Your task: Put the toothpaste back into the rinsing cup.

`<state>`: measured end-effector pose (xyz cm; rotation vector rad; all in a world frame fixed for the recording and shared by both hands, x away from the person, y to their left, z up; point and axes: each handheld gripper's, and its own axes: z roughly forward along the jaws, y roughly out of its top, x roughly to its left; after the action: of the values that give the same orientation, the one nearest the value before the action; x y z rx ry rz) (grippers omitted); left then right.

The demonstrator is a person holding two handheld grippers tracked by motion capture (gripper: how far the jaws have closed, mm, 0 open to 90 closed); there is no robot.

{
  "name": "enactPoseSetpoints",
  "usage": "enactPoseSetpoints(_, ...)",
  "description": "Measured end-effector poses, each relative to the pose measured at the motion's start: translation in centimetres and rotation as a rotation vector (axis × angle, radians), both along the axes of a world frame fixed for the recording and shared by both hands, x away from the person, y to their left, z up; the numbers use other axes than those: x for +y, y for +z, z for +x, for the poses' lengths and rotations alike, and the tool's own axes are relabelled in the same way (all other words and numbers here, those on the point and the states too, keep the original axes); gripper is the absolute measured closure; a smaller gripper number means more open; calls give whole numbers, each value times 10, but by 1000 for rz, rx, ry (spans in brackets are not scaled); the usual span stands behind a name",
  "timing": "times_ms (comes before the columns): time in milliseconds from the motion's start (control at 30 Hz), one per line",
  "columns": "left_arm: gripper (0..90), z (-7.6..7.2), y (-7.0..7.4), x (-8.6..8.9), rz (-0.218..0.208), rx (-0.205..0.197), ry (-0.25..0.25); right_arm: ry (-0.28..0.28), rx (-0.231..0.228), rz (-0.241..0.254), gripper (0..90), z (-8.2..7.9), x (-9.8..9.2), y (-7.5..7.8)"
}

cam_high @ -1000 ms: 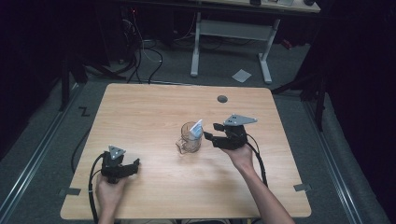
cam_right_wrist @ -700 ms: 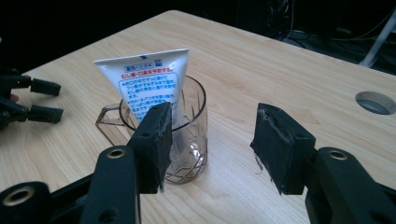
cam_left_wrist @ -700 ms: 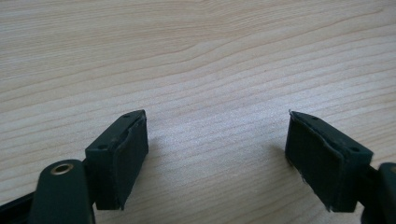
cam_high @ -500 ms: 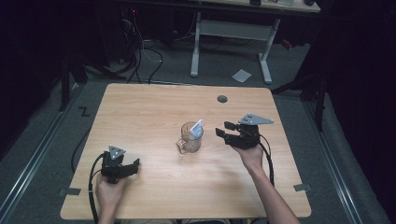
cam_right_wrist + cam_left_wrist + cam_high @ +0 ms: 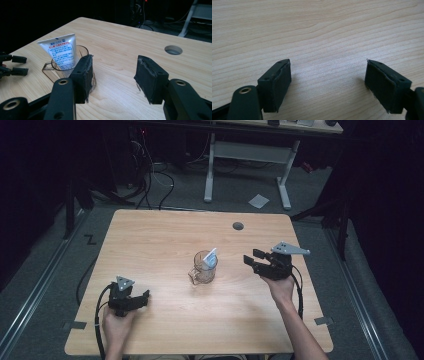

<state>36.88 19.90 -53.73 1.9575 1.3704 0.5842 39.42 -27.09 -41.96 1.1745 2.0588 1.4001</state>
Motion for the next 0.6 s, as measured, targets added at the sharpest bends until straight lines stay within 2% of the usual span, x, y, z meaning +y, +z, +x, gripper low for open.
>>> enactPoseSetpoints(200,216,0,0,0,0,0,-1,-20,-22,3,475,-5,-9,5)
enactPoseSetpoints(600,215,0,0,0,0,0,-1,-56,-37,11,474,-16,-32,10)
